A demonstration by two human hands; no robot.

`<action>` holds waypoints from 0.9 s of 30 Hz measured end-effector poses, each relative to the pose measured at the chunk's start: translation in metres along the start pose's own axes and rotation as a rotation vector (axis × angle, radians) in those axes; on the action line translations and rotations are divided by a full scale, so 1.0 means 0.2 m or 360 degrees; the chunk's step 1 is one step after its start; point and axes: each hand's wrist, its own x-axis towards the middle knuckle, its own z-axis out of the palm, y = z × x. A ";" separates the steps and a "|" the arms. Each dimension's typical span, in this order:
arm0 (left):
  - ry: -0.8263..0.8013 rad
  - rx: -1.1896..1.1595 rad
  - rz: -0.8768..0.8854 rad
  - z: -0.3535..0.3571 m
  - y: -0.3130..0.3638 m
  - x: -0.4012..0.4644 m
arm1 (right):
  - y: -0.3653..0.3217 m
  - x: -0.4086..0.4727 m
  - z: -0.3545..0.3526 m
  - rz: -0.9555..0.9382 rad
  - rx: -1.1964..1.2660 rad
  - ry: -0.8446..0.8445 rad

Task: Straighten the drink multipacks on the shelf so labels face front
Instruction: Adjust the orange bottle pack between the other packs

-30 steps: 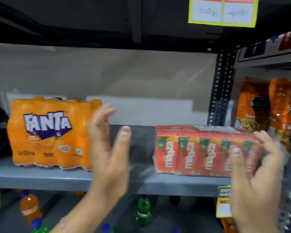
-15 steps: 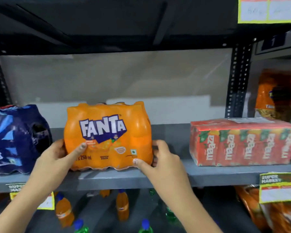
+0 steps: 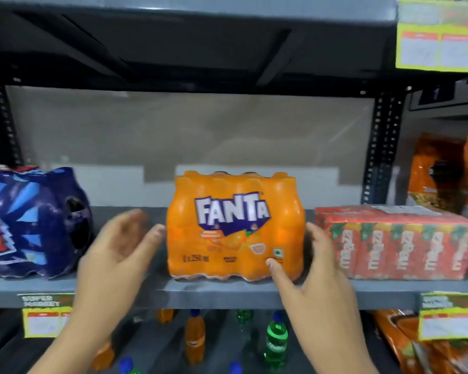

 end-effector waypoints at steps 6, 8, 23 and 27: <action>0.0699 0.0105 -0.0114 -1.01 -0.55 0.44 | -0.45 -0.21 0.48 -0.0536 0.0638 -0.0218; 0.0613 0.0132 -0.0335 -1.24 -0.73 0.60 | -0.59 -0.22 0.69 -0.0428 0.0655 -0.0675; -0.0254 -0.0241 -0.0513 -1.05 -0.56 0.58 | -0.81 -0.17 0.90 -0.0161 0.0273 -0.0481; -0.0222 -0.0238 -0.0448 -0.96 -0.58 0.56 | -0.73 -0.16 0.87 -0.0094 0.0348 -0.0462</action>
